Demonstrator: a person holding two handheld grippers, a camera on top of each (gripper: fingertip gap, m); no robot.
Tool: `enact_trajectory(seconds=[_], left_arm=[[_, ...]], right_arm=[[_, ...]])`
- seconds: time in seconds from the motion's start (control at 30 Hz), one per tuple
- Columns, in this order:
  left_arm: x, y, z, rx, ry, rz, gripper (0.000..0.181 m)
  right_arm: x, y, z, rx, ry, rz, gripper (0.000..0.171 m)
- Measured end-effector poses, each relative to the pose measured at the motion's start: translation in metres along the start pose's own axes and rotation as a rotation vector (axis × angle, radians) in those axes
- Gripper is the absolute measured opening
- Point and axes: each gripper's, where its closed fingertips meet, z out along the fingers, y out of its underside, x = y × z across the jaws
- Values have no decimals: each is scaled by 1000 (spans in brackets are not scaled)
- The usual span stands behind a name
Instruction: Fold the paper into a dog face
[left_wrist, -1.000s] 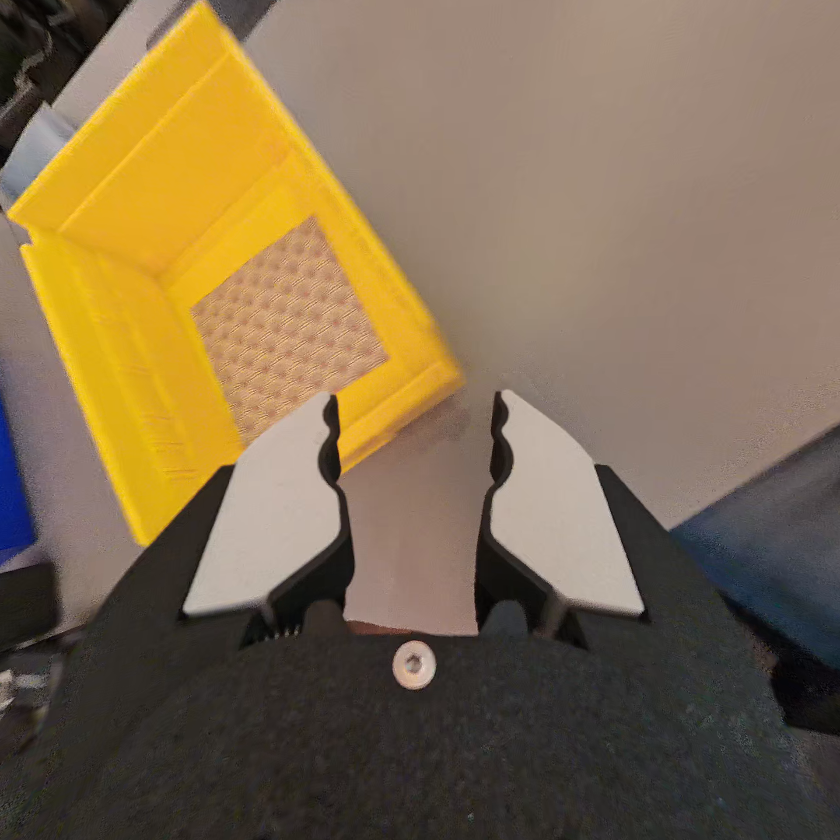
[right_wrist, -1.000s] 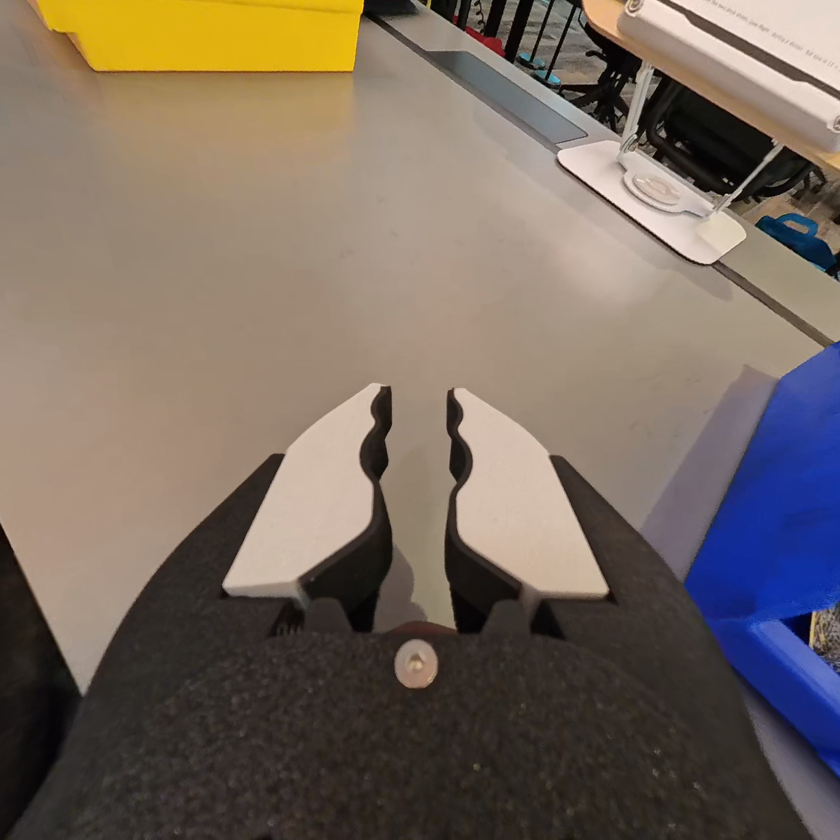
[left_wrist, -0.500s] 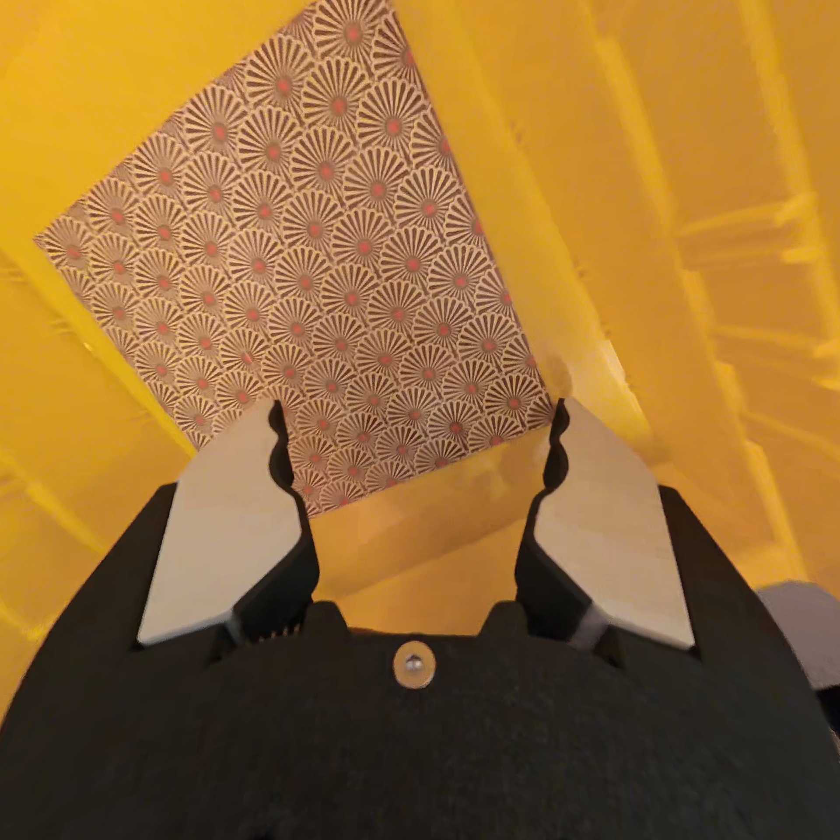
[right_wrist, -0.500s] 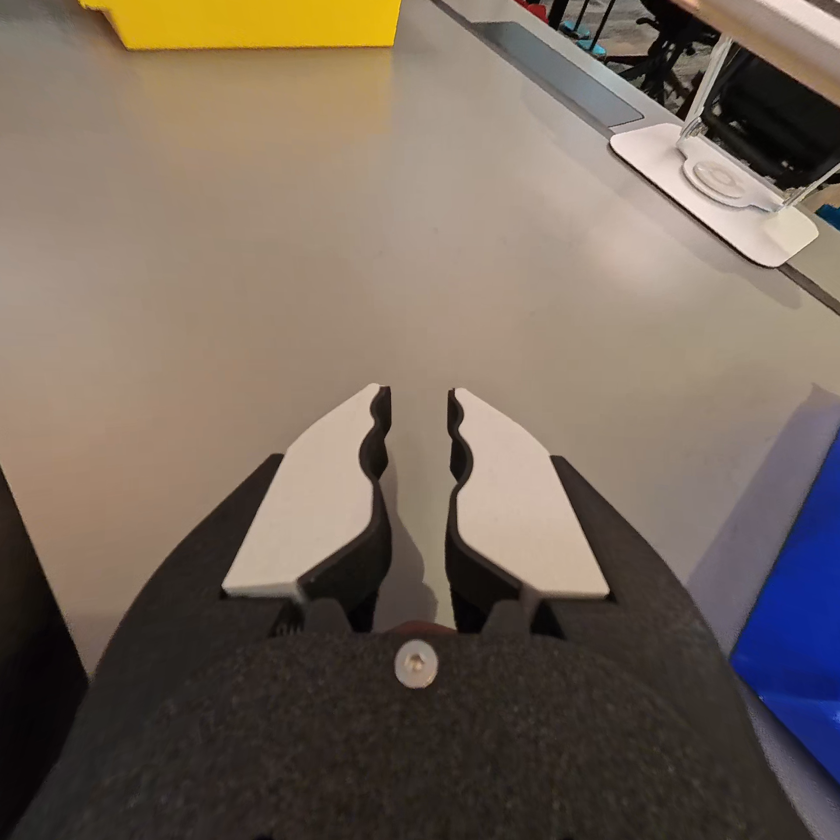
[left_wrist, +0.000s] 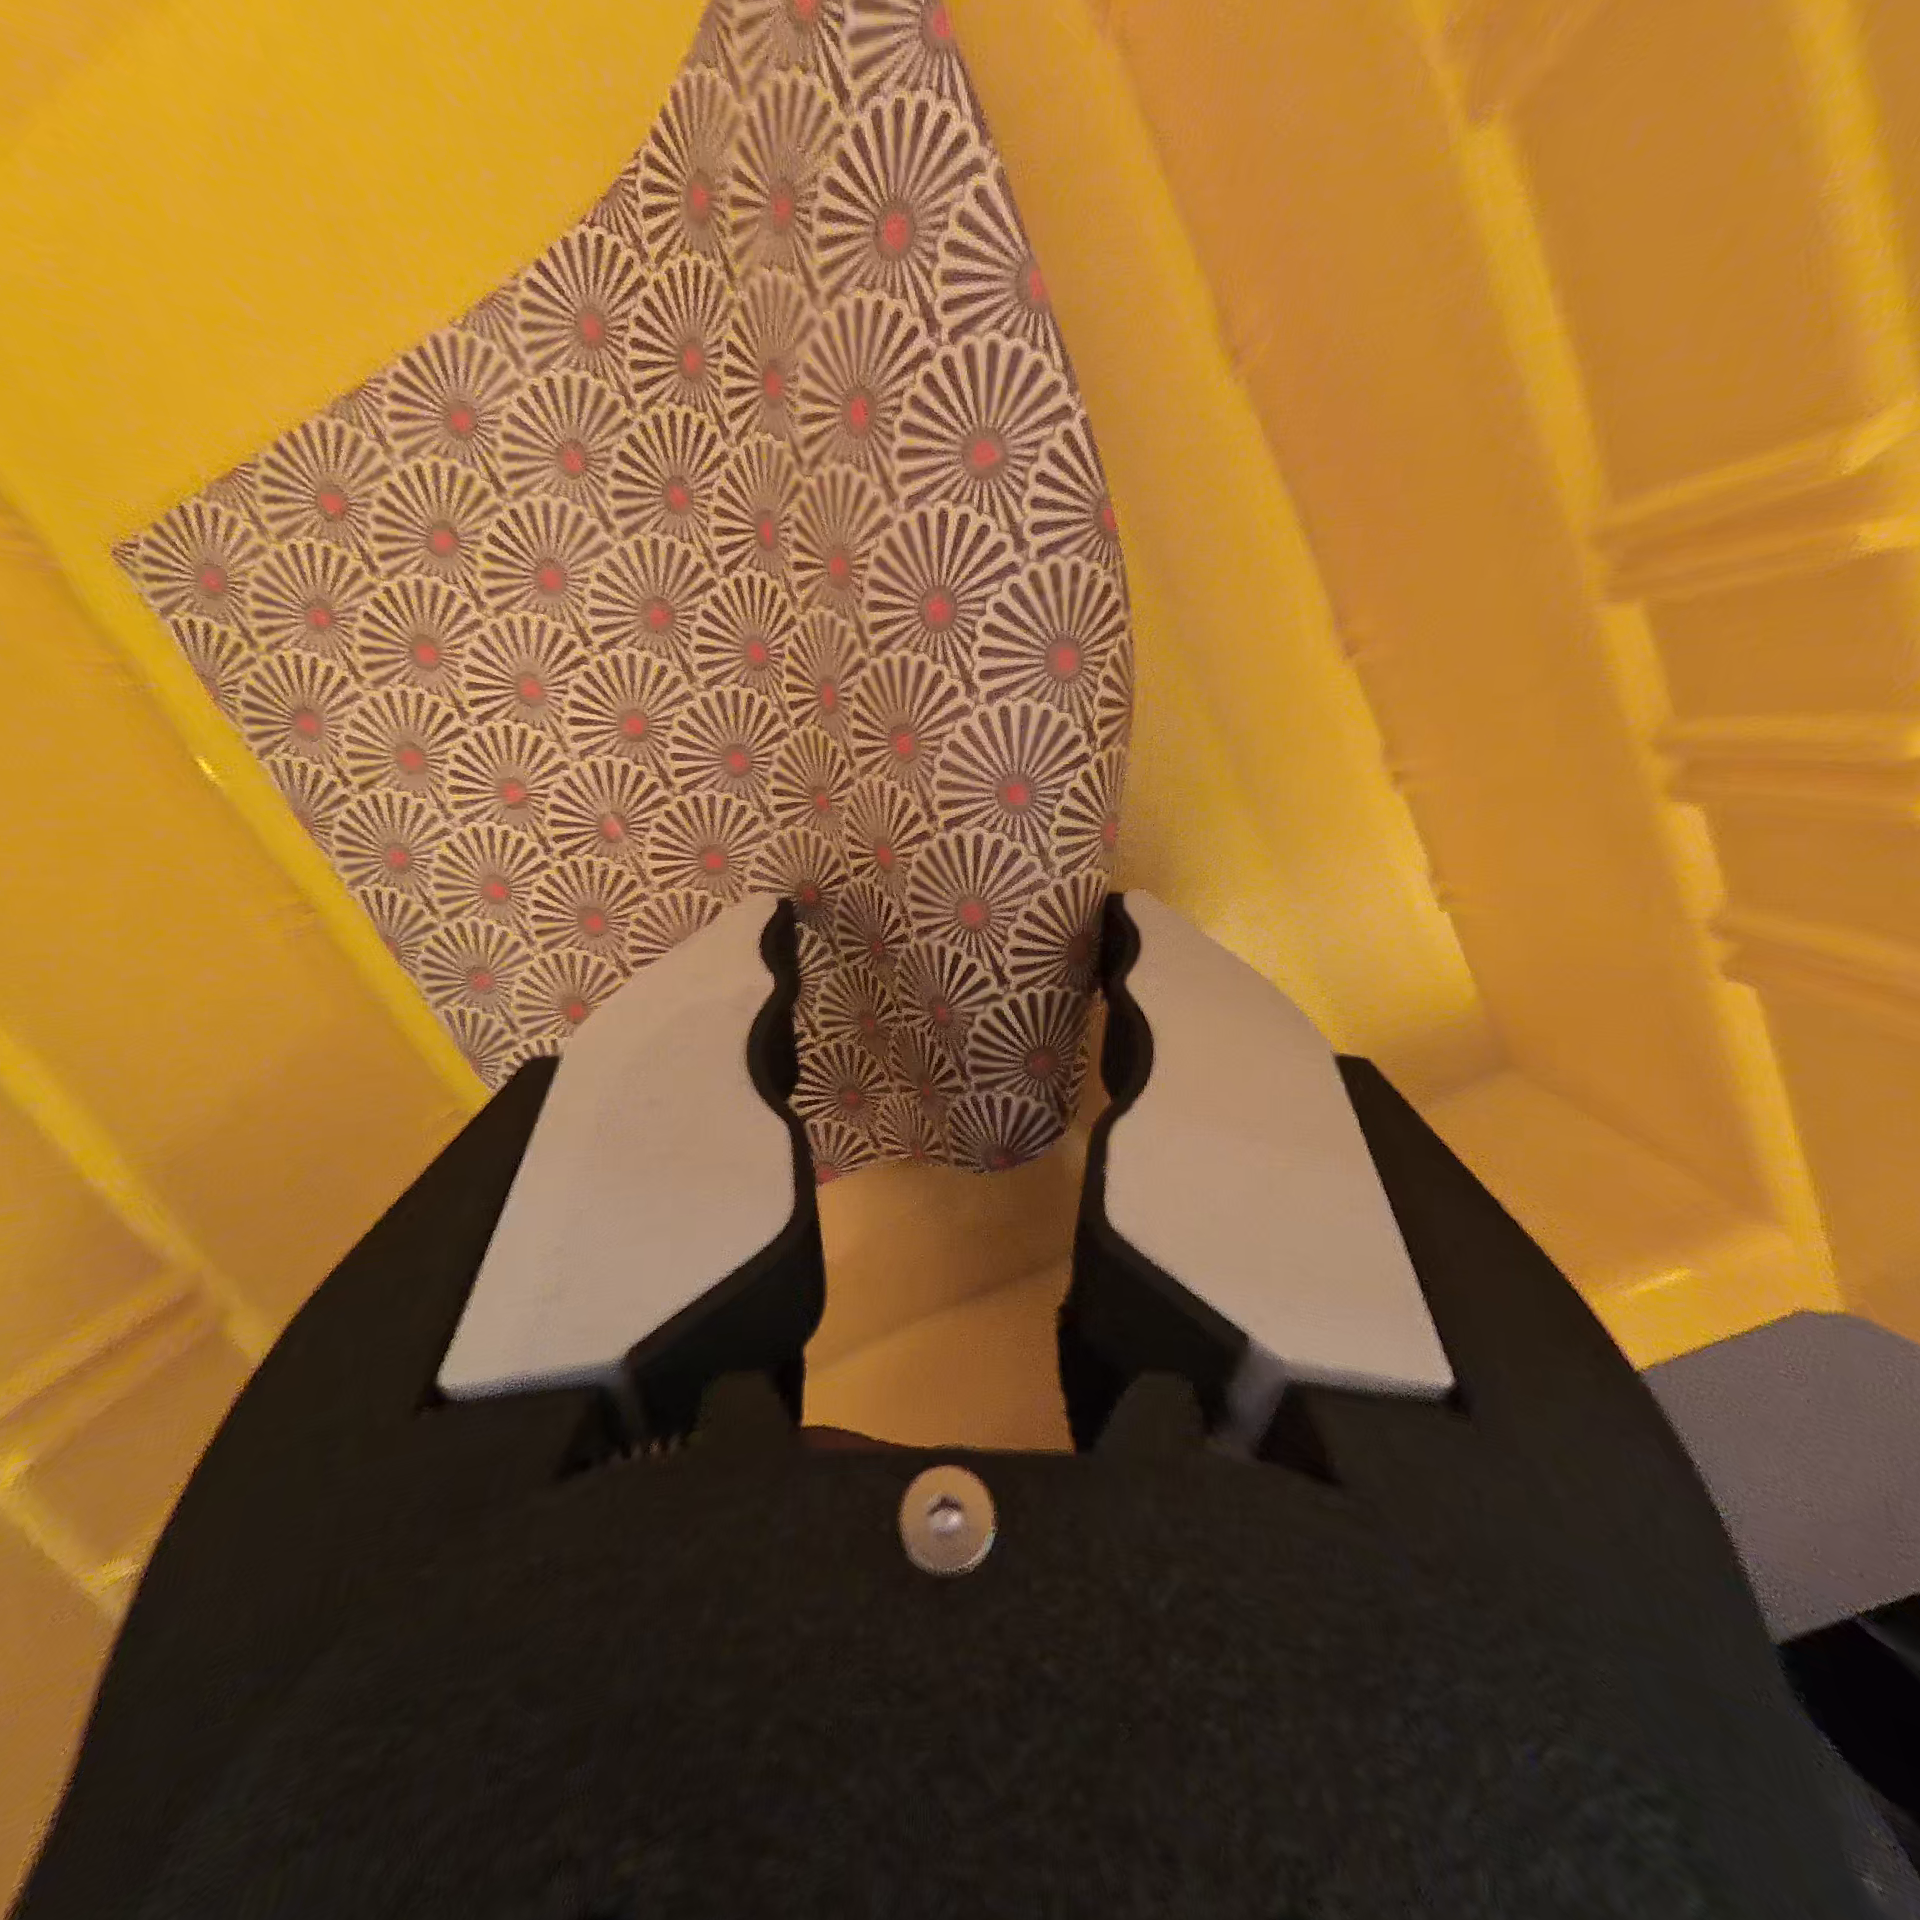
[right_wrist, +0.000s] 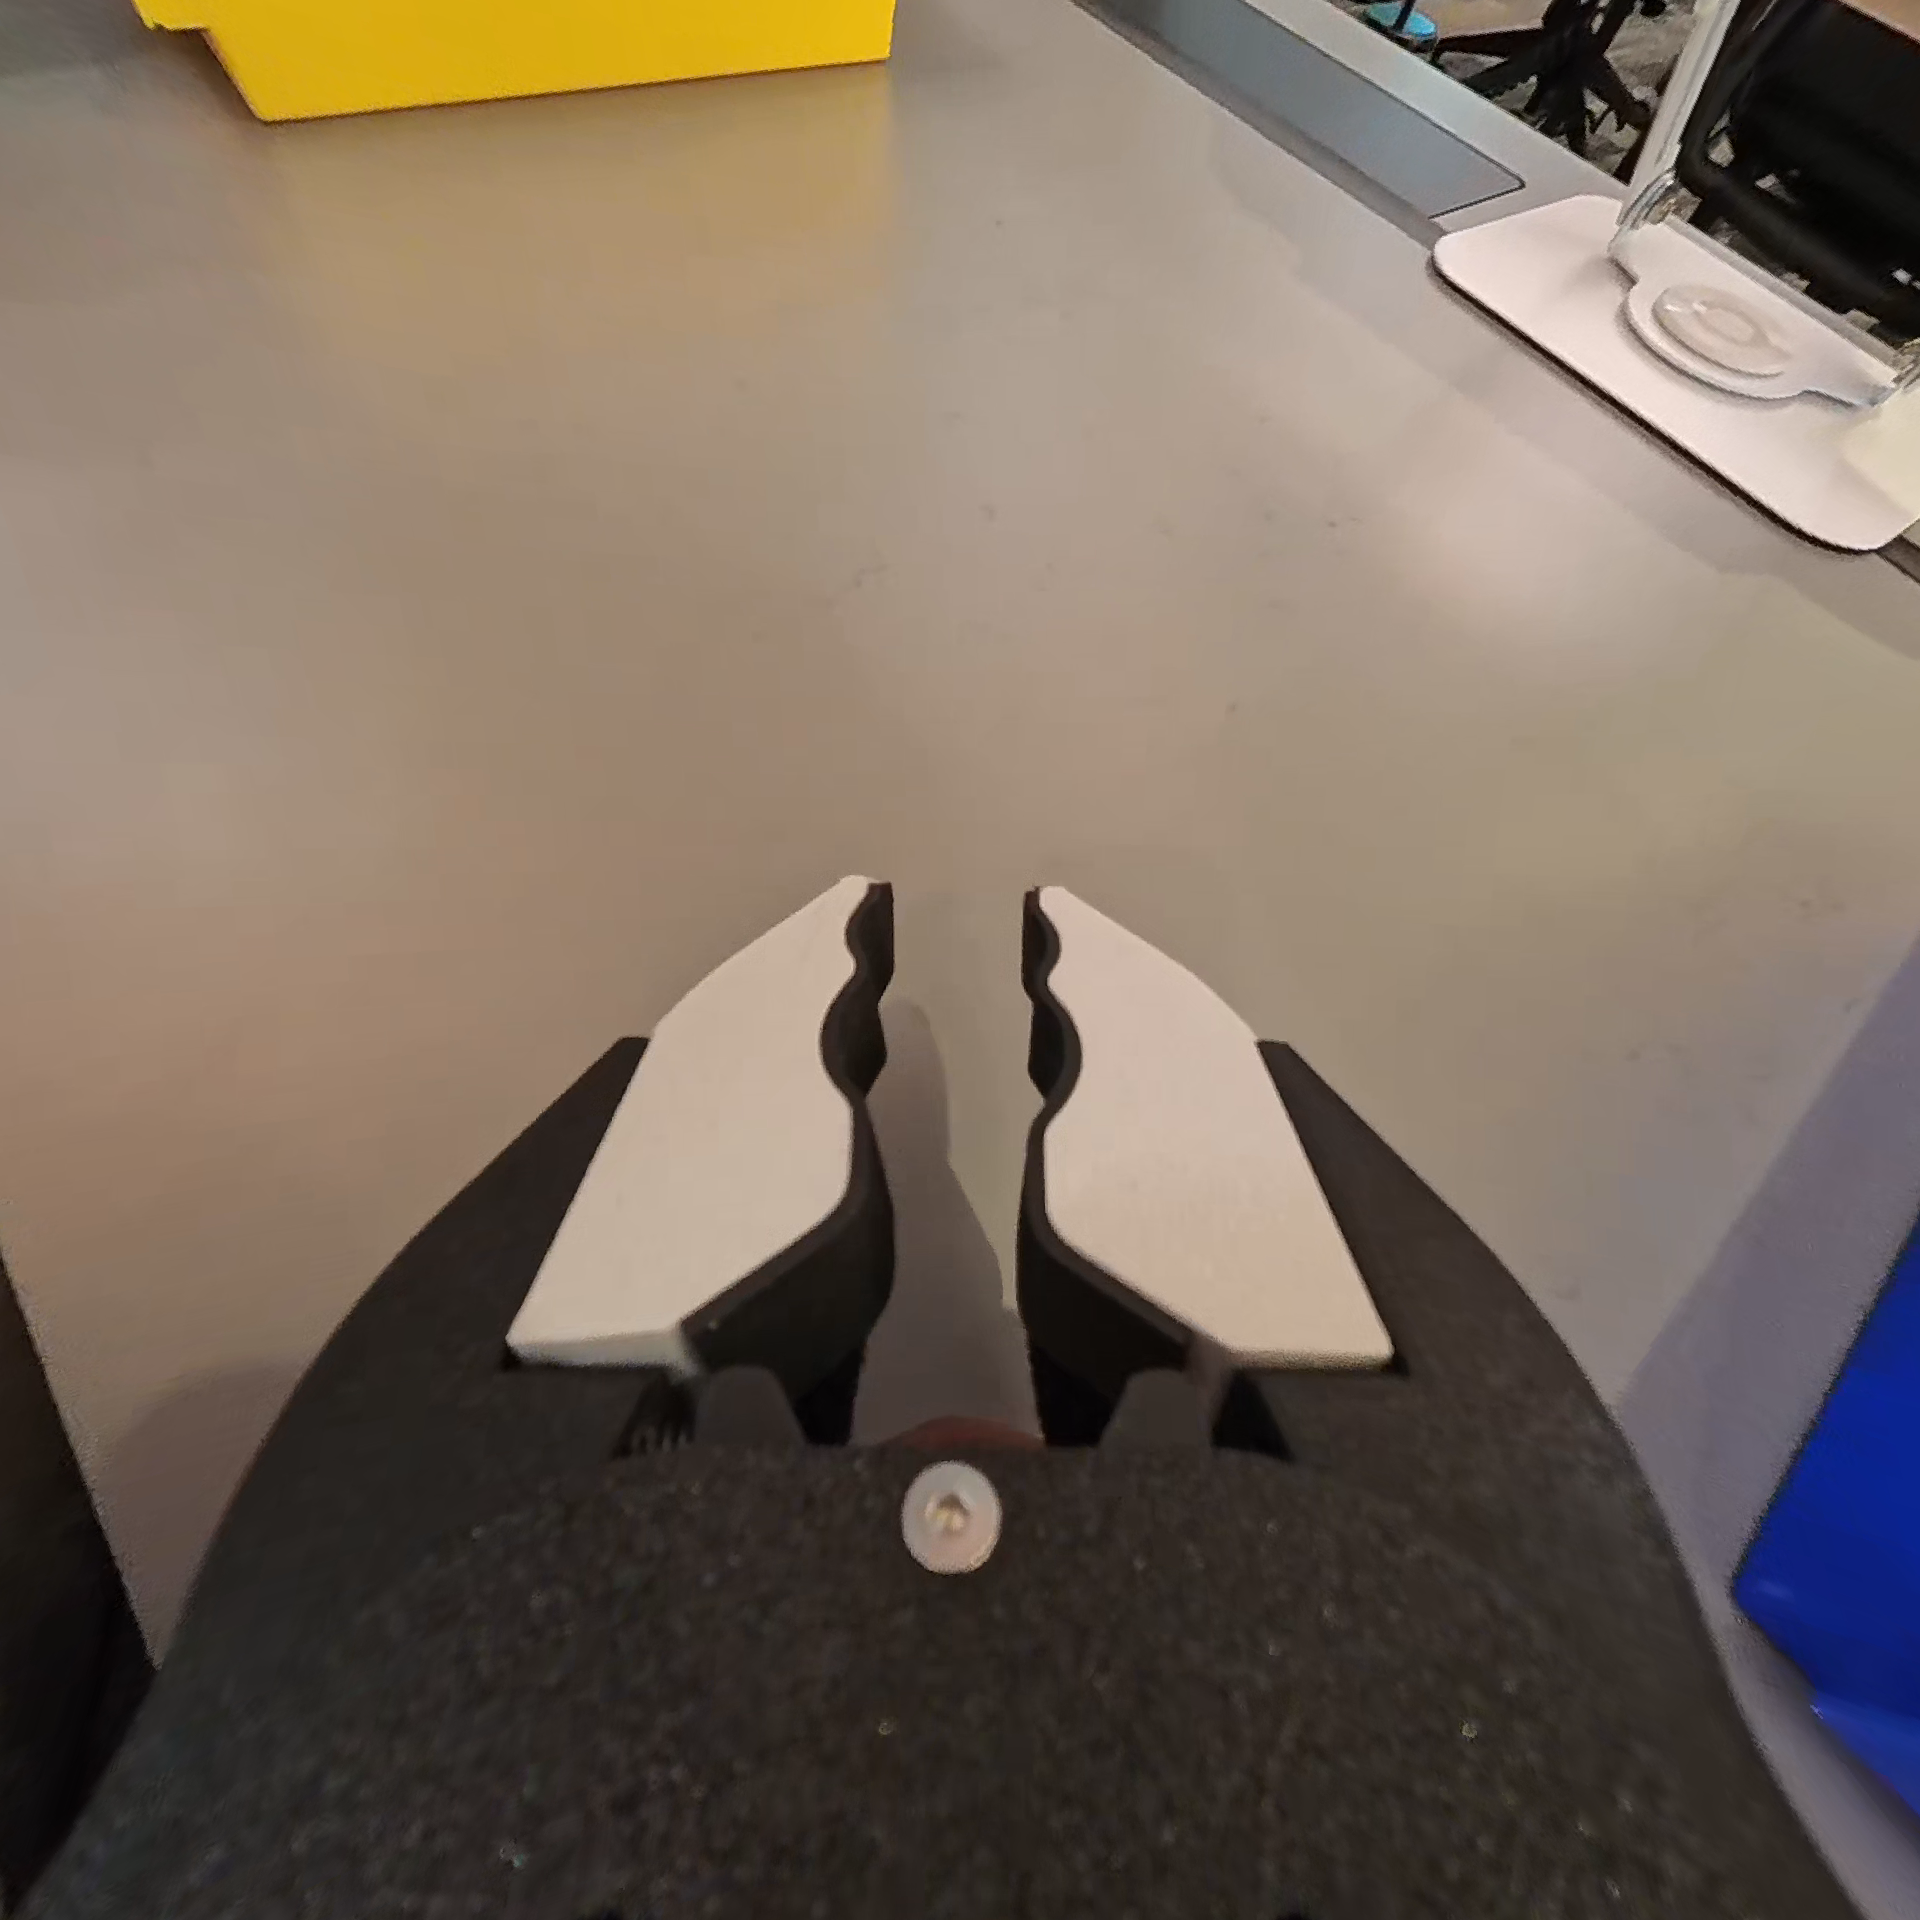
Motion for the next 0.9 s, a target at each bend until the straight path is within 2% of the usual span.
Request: enact_trajectory(seconds=[0.13,0.3,0.43,0.57,0.73,0.9], left_arm=[[0,1,-1,18,-4,11,52],[-3,2,-4,46,-3,24,37],[1,-6,-22,162,90,-12,32],[22,-24,-68,387,305,-27,33],[55,-43,-146,649,586,-1,33],[102,-57,-207,766,748,117,33]], right_arm=[[4,2,-1,-5,9,8,23],[4,-3,0,-9,14,-7,23],[2,-11,1,-8,19,-40,23],[1,-30,8,7,4,-96,23],[-11,-82,20,130,-103,-127,23],[-31,-140,20,283,-265,-124,27]])
